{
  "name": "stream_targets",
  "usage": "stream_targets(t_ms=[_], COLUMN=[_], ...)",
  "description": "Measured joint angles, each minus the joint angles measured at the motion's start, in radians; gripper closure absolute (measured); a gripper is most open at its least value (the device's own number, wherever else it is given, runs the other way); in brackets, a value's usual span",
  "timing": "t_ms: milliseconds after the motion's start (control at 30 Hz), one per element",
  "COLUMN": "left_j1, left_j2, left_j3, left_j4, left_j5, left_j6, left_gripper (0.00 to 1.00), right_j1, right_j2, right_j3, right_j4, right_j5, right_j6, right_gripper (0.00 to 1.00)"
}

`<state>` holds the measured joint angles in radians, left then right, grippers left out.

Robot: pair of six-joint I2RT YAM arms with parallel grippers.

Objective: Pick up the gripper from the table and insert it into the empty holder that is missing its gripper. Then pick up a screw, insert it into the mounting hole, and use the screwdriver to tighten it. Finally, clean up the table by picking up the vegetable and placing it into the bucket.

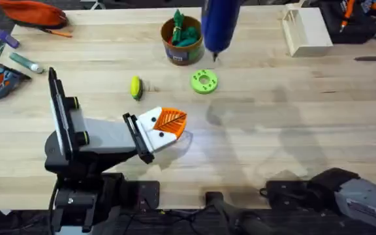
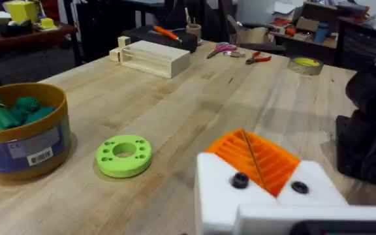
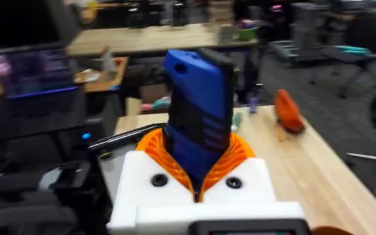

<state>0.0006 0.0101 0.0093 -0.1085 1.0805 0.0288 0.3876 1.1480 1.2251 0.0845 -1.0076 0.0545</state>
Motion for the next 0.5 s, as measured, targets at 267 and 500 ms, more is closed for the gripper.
stream_targets(t_ms=[267,500], left_j1=[0.0,0.0], left_j2=[0.0,0.0], left_j3=[0.0,0.0], left_j4=[0.0,0.0], left_j5=[0.0,0.0], left_j6=[0.0,0.0], left_gripper=[0.988,0.988], right_j1=[0.109,0.174], right_j2=[0.122,0.187], right_j3=[0.0,0.0], right_j4=[0.103,0.239], right_j5=[-0.104,-0.196], right_j6=[-0.017,-0.018], right_gripper=[0.978,0.978])
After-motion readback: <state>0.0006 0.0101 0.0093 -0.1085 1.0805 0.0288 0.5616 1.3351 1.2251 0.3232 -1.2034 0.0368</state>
